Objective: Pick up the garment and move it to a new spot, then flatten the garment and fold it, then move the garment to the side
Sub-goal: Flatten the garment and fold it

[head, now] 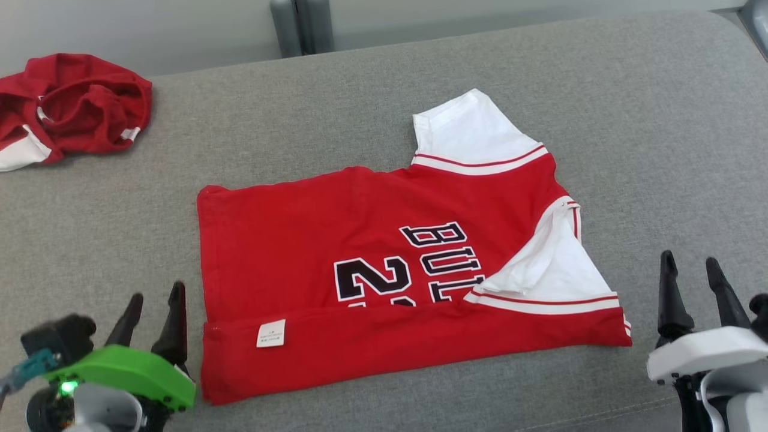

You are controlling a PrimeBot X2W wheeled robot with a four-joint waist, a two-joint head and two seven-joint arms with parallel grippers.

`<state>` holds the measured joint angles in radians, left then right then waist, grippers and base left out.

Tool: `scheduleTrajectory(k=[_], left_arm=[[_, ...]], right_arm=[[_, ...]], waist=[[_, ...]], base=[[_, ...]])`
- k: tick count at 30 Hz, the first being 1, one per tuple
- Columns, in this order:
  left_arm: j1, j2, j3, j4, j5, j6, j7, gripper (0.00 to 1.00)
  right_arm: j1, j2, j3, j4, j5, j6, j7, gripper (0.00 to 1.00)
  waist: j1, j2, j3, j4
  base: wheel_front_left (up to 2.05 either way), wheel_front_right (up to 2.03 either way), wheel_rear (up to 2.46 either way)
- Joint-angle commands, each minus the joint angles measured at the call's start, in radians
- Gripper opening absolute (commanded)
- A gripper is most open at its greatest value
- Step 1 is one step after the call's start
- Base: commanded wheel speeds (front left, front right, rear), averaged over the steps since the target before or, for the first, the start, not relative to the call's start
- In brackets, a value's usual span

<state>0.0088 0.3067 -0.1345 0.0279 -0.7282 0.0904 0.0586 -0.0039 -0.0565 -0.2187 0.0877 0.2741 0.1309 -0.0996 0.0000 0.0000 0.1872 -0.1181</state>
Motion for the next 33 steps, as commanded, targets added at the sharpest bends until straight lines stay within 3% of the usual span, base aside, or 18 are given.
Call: scheduleTrajectory(k=[1,12,24,25,26,27,28,29,33], left_arm=[[-0.055,0.019,-0.011,0.018,0.023,-0.005,0.021,1.00],[-0.437,0.066,-0.090,0.290,0.100,-0.029,0.143,1.00],[-0.602,0.089,-0.146,0.488,0.148,-0.052,0.195,1.00],[-0.605,0.089,-0.150,0.494,0.149,-0.055,0.198,0.89],[-0.609,0.089,-0.152,0.502,0.150,-0.056,0.200,0.63],[-0.610,0.088,-0.155,0.506,0.151,-0.057,0.199,0.45],[-0.611,0.086,-0.157,0.509,0.151,-0.058,0.196,0.13],[-0.613,0.085,-0.156,0.509,0.151,-0.060,0.188,0.00],[-0.624,0.069,-0.158,0.510,0.150,-0.072,0.139,0.00]], right_arm=[[-0.027,-0.007,0.016,-0.019,-0.009,0.000,0.008,1.00],[-0.204,-0.055,0.204,-0.033,0.007,0.000,0.035,1.00],[-0.275,-0.085,0.269,0.023,0.027,0.000,-0.003,1.00],[-0.276,-0.087,0.270,0.026,0.029,0.000,-0.003,1.00],[-0.278,-0.090,0.272,0.028,0.031,0.000,-0.006,1.00],[-0.280,-0.092,0.272,0.029,0.032,0.000,-0.006,1.00],[-0.285,-0.095,0.271,0.029,0.031,0.000,-0.008,1.00],[-0.289,-0.097,0.271,0.028,0.031,0.000,-0.008,1.00],[-0.307,-0.110,0.274,0.031,0.023,0.000,0.002,1.00]], waist=[[0.0000,0.0000,0.024,-0.016],[0.0000,0.0000,0.143,-0.082],[0.0000,0.0000,0.187,-0.109],[0.0000,0.0000,0.187,-0.110],[0.0000,0.0000,0.187,-0.110],[0.0000,0.0000,0.186,-0.109],[0.0000,0.0000,0.185,-0.108],[0.0000,0.0000,0.185,-0.106],[0.0000,0.0000,0.178,-0.089]], base=[[0.00,0.00,0.00],[0.00,0.00,0.00],[0.00,0.00,0.00],[0.00,0.00,0.00],[0.00,0.00,0.00],[0.00,0.00,0.00],[0.00,0.00,0.00],[0.00,0.00,0.00],[0.00,0.00,0.00]])
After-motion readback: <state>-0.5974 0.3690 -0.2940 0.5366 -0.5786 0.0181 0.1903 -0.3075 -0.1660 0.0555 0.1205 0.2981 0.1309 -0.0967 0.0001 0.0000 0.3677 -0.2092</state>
